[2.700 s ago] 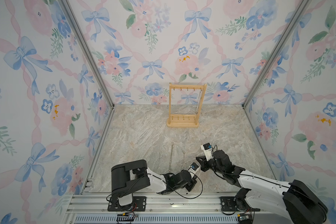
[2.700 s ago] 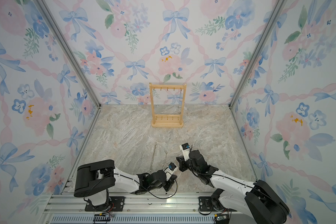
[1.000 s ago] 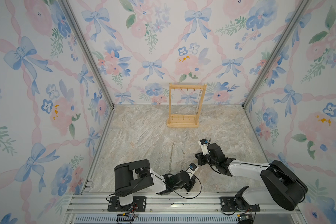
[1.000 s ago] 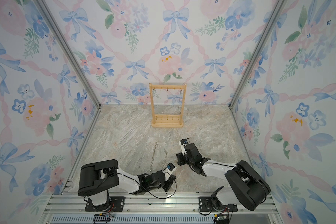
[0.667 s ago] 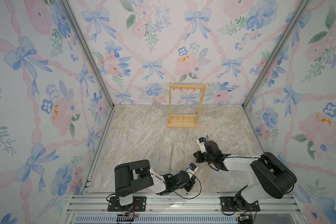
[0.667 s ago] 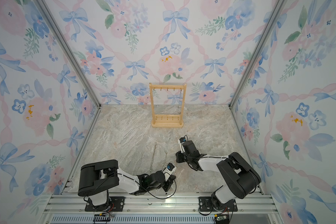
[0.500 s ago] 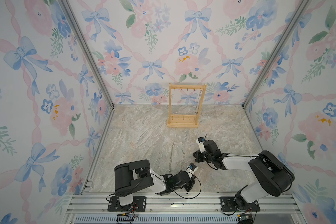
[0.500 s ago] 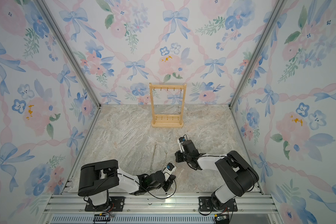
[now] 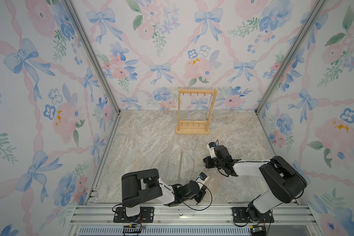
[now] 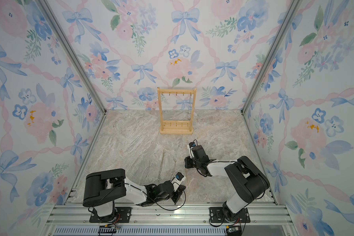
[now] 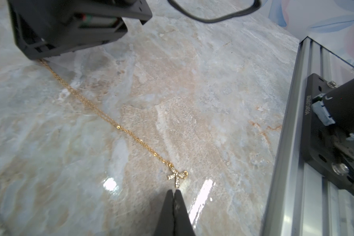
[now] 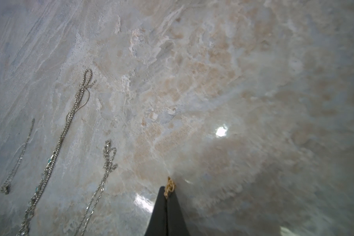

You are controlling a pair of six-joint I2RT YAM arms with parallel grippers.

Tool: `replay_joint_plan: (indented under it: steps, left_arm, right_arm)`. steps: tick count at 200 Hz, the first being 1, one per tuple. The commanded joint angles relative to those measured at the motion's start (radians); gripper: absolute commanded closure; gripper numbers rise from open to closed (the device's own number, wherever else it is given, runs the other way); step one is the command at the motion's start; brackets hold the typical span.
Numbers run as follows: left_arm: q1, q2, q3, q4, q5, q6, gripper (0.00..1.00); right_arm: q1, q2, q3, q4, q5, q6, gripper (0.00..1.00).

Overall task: Take the necklace off the jewelry display stand
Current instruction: Place the necklace at the center of the board.

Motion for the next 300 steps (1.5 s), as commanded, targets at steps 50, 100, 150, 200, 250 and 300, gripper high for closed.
replay_joint_plan:
  steps: [50,100,150,200,250,300]
  left_arm:
    - [-0.007,0.032,-0.023,-0.089,0.027,-0.012,1.00]
    - [-0.001,-0.038,-0.019,-0.090,0.015,0.009,1.00]
    - [0.039,-0.089,0.043,-0.109,0.046,0.014,0.99]
    - [0.067,-0.041,0.136,-0.124,0.094,0.016,0.99]
    - [0.092,0.046,0.178,-0.129,0.126,-0.009,1.00]
    - [0.094,0.075,0.166,-0.129,0.130,-0.019,1.00]
  right_arm:
    - [-0.009,0.021,-0.006,-0.001,0.016,0.020,0.87]
    - [-0.011,0.017,-0.012,0.007,0.013,0.020,0.86]
    - [-0.011,0.013,-0.018,0.013,0.013,0.020,0.87]
    - [-0.013,0.020,-0.019,0.020,0.005,0.023,0.87]
    - [-0.013,0.021,-0.017,0.022,-0.003,0.023,0.86]
    - [-0.013,0.023,-0.015,0.019,-0.006,0.021,0.86]
